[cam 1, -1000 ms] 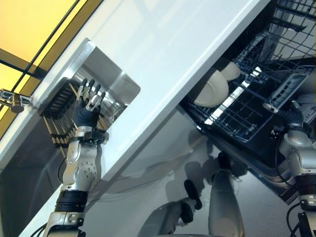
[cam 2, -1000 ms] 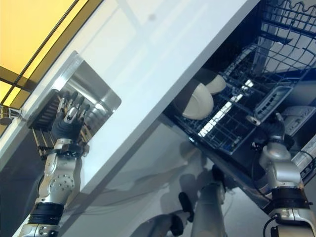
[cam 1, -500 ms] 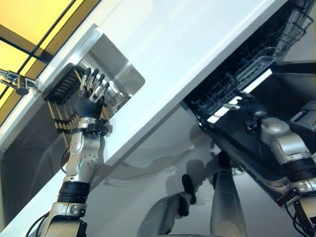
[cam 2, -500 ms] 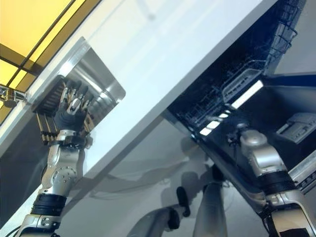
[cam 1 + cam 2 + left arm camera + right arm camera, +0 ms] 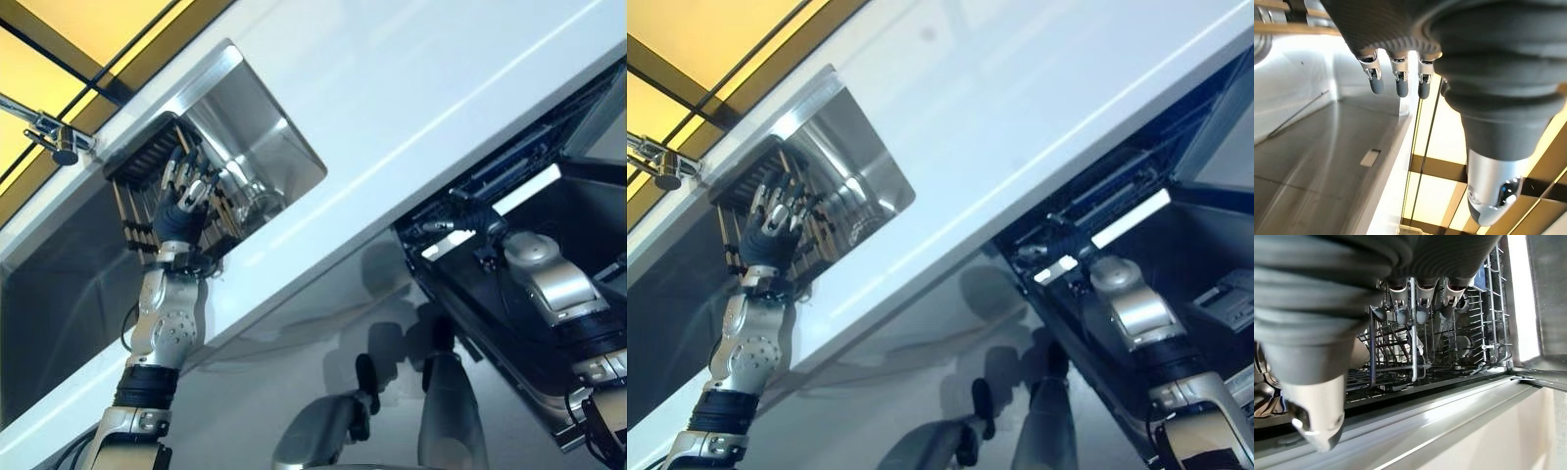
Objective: Pick up plates and place into dishwasher.
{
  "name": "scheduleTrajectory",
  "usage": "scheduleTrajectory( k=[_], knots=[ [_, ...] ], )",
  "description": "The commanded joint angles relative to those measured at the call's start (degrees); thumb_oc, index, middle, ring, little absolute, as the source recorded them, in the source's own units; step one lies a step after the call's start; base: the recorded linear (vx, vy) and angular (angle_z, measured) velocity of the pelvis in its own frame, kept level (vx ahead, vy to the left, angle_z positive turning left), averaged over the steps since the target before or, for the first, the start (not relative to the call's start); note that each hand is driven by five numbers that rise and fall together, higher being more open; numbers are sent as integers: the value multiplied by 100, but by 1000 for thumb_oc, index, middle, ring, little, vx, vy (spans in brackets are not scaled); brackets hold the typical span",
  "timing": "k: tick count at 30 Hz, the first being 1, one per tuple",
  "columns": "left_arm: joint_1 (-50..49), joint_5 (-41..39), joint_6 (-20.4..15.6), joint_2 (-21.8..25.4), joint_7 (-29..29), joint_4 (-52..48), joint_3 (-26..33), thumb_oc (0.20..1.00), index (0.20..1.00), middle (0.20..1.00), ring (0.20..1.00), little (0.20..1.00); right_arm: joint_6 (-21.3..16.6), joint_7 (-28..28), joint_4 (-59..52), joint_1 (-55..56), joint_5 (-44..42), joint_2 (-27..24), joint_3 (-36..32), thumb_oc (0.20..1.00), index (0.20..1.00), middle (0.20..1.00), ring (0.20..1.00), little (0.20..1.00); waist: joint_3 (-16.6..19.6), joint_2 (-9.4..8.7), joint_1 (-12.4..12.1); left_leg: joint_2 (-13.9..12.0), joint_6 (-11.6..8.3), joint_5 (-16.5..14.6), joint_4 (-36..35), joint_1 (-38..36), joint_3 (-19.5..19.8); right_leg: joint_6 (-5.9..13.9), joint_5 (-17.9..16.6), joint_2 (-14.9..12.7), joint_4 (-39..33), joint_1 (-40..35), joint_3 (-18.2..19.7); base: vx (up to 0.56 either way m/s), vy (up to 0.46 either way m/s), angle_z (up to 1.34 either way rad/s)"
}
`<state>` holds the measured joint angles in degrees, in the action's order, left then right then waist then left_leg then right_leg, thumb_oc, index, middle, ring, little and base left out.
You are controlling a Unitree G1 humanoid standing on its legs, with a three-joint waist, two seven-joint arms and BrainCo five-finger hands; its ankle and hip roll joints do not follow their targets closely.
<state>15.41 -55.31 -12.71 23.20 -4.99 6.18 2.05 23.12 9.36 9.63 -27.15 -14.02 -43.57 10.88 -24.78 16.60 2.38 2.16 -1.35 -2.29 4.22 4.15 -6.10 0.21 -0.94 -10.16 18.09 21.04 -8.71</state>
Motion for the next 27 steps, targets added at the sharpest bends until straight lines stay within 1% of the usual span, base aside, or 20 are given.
scheduleTrajectory(
  k=[1, 5, 8, 9, 10, 12, 14, 19, 21, 24, 26, 27],
  knots=[
    [-322, -66, -157, 333, -90, -167, 429, 1000, 1000, 1000, 1000, 1000, -1057, 366, -1385, -310, -43, 767, -374, 1000, 1000, 1000, 1000, 1000, 761, -670, -92, 372, 280, -88, 293, 323, -227, 392, 298, -275, -710, -921, 87, 54, -39, 11],
    [-652, 42, -21, 248, -186, -284, 609, 1000, 1000, 1000, 1000, 1000, -1406, 255, -1487, 669, -117, 694, -1059, 1000, 1000, 1000, 1000, 1000, 1184, -825, 2, 327, 284, -174, 111, -143, -229, 421, 344, -183, -997, -1505, 58, 79, -39, 9],
    [-964, 176, 12, 110, -362, -364, 794, 1000, 1000, 1000, 1000, 1000, -1641, 253, -1583, 1536, -40, 750, -1674, 1000, 1000, 1000, 1000, 1000, 1487, -914, 97, 261, 292, -275, 88, -398, -261, 406, 424, -88, -1078, -1788, 114, 77, -36, 1],
    [-1048, 217, -2, 82, -406, -393, 840, 1000, 1000, 1000, 1000, 1000, -1645, 231, -1617, 1739, -19, 763, -1817, 1000, 1000, 1000, 1000, 1000, 1548, -934, 112, 245, 295, -302, 74, -465, -261, 402, 448, -58, -1096, -1850, 139, 47, -65, 8],
    [-1190, 273, -42, 84, -450, -434, 957, 1000, 1000, 1000, 1000, 1000, -1770, 271, -1639, 2095, -30, 775, -2067, 1000, 1000, 1000, 1000, 1000, 1624, -982, 156, 208, 300, -345, 63, -556, -276, 396, 490, -18, -1099, -1928, 171, 25, -59, 9],
    [-1353, 369, -55, 97, -517, -488, 1121, 1000, 1000, 1000, 1000, 1000, -1798, 208, -1691, 2469, -105, 813, -2354, 1000, 1000, 1000, 1000, 1000, 1719, -1048, 203, 169, 308, -394, 32, -680, -292, 395, 549, 35, -1097, -2028, 218, 27, -70, 3],
    [-1547, 364, -66, 122, -717, -486, 1342, 1000, 1000, 1000, 1000, 1000, -1845, 313, -1678, 2896, -110, 909, -2694, 1000, 1000, 1000, 1000, 1000, 1816, -1121, 279, 137, 328, -446, -13, -803, -275, 399, 649, 112, -1019, -2098, 305, 19, -65, -8],
    [-1776, 407, -60, 143, -1024, -468, 1645, 1000, 1000, 1000, 1000, 1000, -1747, 471, -1564, 3491, 185, 1025, -3040, 1000, 1000, 1000, 1000, 1000, 1908, -1196, 417, 101, 381, -520, -107, -1028, -264, 420, 837, 212, -738, -2145, 440, 7, -38, -16],
    [-1813, 421, -62, 153, -1118, -455, 1721, 1000, 1000, 1000, 1000, 1000, -1698, 419, -1480, 3649, 302, 1070, -3122, 1000, 1000, 1000, 1000, 1000, 1913, -1218, 469, 104, 408, -564, -96, -1079, -278, 443, 852, 218, -641, -2138, 483, 4, -17, -4],
    [-1852, 397, -74, 176, -1183, -465, 1803, 1000, 1000, 1000, 1000, 1000, -1658, 239, -1450, 3809, 262, 1036, -3261, 1000, 1000, 1000, 1000, 1000, 1891, -1222, 536, 105, 434, -623, -72, -1136, -313, 464, 861, 220, -558, -2120, 530, -4, -2, -13],
    [-1892, 356, -98, 208, -1240, -447, 1884, 1000, 1000, 1000, 1000, 1000, -1753, -77, -1419, 3900, 173, 1053, -3397, 1000, 1000, 1000, 1000, 1000, 1863, -1211, 589, 110, 452, -661, -49, -1151, -359, 489, 848, 221, -517, -2092, 573, -11, 9, -10],
    [-1892, 333, -128, 212, -1240, -408, 1915, 1000, 1000, 1000, 1000, 1000, -1885, -499, -1407, 3974, 224, 1088, -3502, 1000, 1000, 1000, 1000, 1000, 1843, -1189, 652, 115, 465, -684, -35, -1157, -404, 504, 835, 223, -493, -2065, 608, -12, 24, -13]
  ],
)
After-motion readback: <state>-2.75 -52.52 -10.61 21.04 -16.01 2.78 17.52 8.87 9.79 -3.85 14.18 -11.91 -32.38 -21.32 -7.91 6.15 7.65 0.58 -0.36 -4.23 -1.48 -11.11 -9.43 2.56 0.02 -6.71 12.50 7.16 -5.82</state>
